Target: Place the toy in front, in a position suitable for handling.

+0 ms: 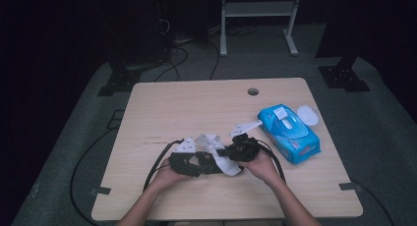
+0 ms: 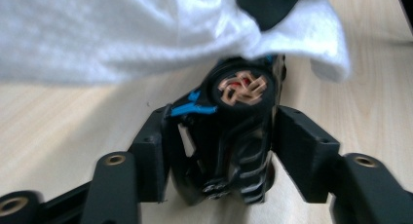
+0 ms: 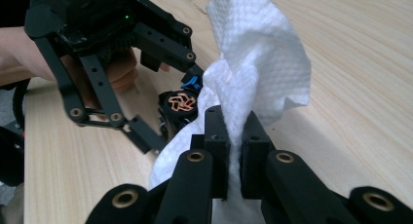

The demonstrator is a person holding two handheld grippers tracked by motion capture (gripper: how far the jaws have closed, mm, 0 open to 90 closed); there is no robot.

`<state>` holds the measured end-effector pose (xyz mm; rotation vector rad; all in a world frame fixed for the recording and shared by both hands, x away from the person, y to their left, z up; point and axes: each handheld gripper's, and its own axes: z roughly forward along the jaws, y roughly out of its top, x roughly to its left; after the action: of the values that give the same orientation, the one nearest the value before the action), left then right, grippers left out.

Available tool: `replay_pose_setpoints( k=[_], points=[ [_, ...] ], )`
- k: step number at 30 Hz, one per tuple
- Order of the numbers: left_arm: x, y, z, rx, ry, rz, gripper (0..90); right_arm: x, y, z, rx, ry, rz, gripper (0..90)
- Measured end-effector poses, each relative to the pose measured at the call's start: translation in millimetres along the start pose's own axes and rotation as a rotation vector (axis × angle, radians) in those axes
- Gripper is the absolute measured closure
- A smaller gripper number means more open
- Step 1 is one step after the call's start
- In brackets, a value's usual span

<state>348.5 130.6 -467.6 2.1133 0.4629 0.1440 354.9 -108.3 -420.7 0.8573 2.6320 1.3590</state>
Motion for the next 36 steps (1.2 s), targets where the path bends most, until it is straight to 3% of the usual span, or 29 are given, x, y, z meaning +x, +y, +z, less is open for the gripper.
replay_pose_setpoints(
  k=[3, 4, 9, 14, 18, 21, 23, 25, 28, 29, 31, 34, 36],
  points=[
    [0.6, 0.0, -0.8, 0.002, 0.019, 0.034, 46.7, 2.1, -0.1, -0.5, -0.001, -0.01, -0.013, 84.4],
    [0.0, -0.3, -1.0, 0.006, 0.037, 0.062, 47.8, 2.0, -0.1, -0.4, -0.003, -0.013, -0.013, 84.3],
    [2.8, -1.5, -2.9, -0.011, 0.041, 0.064, 54.3, 1.4, 0.2, 2.5, -0.017, -0.037, -0.015, 84.3],
    [2.5, -2.9, -3.1, -0.015, 0.059, 0.093, 57.6, 4.7, 1.2, 5.0, -0.032, -0.058, -0.021, 84.1],
    [3.1, -4.0, -3.4, -0.023, 0.058, 0.094, 58.4, 7.1, 0.9, 6.5, -0.047, -0.082, -0.043, 83.9],
    [3.5, -4.1, -3.8, -0.021, 0.056, 0.095, 58.5, 3.0, -0.9, 1.5, -0.042, -0.158, -0.06, 84.0],
    [4.2, -4.4, -3.8, -0.025, 0.053, 0.09, 58.5, -0.7, -3.1, -1.6, -0.054, -0.172, -0.045, 84.1],
    [4.4, -4.6, -3.7, -0.028, 0.05, 0.087, 58.5, -0.4, -5.3, -3.2, -0.064, -0.171, -0.021, 84.1],
    [4.5, -4.4, -3.8, -0.024, 0.05, 0.091, 58.5, 6.7, -5.2, 1.4, -0.071, -0.142, -0.032, 84.2],
    [4.3, -4.3, -4.0, -0.021, 0.052, 0.096, 58.5, 13.3, -4.1, 6.2, -0.079, -0.111, -0.038, 84.1],
    [3.5, -4.2, -4.7, -0.015, 0.051, 0.099, 58.5, 20.3, -2.6, 11.1, -0.076, -0.097, -0.07, 84.1],
    [3.2, -4.3, -6.2, -0.009, 0.056, 0.102, 58.5, 20.9, -1.8, 10.9, -0.064, -0.116, -0.079, 84.2],
    [3.1, -4.4, -6.1, -0.011, 0.056, 0.096, 58.5, 14.0, -3.6, 6.5, -0.062, -0.17, -0.071, 84.4]
  ],
)
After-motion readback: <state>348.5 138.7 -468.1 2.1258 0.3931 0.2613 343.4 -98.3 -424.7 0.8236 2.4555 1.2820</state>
